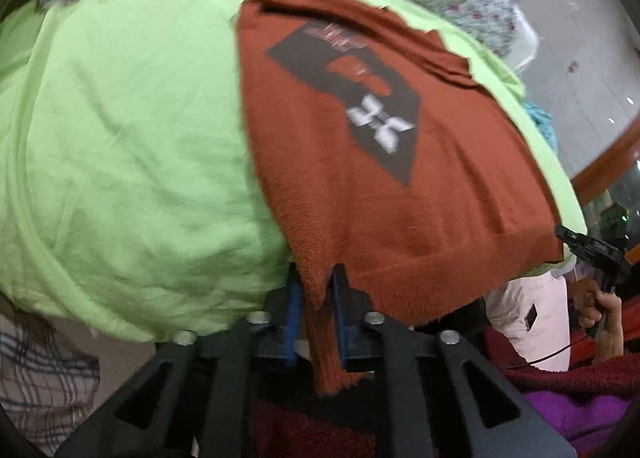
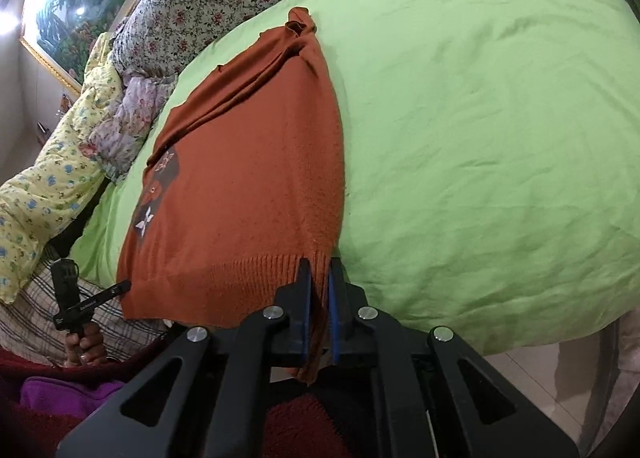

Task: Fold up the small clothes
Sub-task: 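Grasp the sweater hem with the left gripper while the right gripper grasps it too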

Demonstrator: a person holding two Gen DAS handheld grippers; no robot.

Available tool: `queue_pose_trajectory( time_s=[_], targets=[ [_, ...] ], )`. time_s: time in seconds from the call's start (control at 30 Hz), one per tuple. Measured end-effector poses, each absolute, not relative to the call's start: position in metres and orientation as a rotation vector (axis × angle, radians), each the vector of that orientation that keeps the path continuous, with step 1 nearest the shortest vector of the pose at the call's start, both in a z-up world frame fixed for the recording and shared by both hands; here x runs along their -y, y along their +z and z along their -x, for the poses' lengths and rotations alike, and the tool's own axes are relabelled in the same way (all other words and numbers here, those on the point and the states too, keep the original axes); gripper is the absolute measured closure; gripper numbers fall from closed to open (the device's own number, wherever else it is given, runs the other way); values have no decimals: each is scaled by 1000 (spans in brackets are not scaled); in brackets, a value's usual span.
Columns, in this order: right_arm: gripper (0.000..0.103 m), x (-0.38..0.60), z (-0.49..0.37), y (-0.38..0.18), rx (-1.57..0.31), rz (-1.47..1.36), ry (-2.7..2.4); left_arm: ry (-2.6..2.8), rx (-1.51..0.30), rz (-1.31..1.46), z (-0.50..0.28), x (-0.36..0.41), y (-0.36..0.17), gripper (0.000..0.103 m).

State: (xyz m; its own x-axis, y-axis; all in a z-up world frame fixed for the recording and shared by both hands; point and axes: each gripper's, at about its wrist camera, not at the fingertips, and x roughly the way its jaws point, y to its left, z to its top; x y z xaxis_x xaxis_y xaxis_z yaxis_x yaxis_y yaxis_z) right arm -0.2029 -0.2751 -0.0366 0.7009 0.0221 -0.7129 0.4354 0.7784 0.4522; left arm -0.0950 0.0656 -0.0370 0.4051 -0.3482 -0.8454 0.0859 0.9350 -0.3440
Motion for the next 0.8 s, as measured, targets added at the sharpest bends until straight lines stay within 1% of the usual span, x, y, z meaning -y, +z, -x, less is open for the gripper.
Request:
queue_pose_trajectory(
  time_s=[0.03, 0.07, 0.1, 0.17, 0.23, 0.43, 0.5, 0.53, 0.57, 0.6, 0.63, 0.67, 0.8],
  targets=[
    [92, 277, 203, -36, -772, -649, -256, -263, -1149, 287, 94, -70, -41, 61],
    [91, 278, 204, -35, -777, -646, -263, -253, -1162, 316, 93, -75, -44, 50],
    [90, 277, 204, -34, -779, -639, -267, -250, -1162, 334, 94, -78, -45, 49],
    [77, 275, 206, -32, -785, -614, -271, -247, -1161, 340, 93, -79, -47, 49],
    [70, 274, 206, -33, -782, -624, -251, -246, -1167, 327, 94, -75, -49, 45],
    [70, 273, 206, -36, -789, -627, -241, -247, -1169, 257, 93, -59, -55, 45],
    [70, 273, 203, -41, -798, -624, -235, -238, -1165, 209, 91, -51, -53, 47],
    [70, 272, 201, -42, -800, -621, -236, -243, -1159, 190, 93, -49, -51, 57],
    [70, 270, 199, -41, -805, -610, -238, -249, -1153, 173, 94, -47, -49, 75],
    [71, 269, 198, -40, -813, -596, -239, -276, -1147, 165, 96, -46, -47, 88],
    [84, 268, 197, -39, -822, -581, -236, -310, -1149, 188, 97, -47, -46, 97],
    [96, 267, 197, -39, -833, -575, -227, -330, -1139, 213, 99, -47, -43, 97],
    [96, 274, 205, -40, -773, -670, -134, -406, -1019, 258, 112, -52, -22, 98]
  ],
)
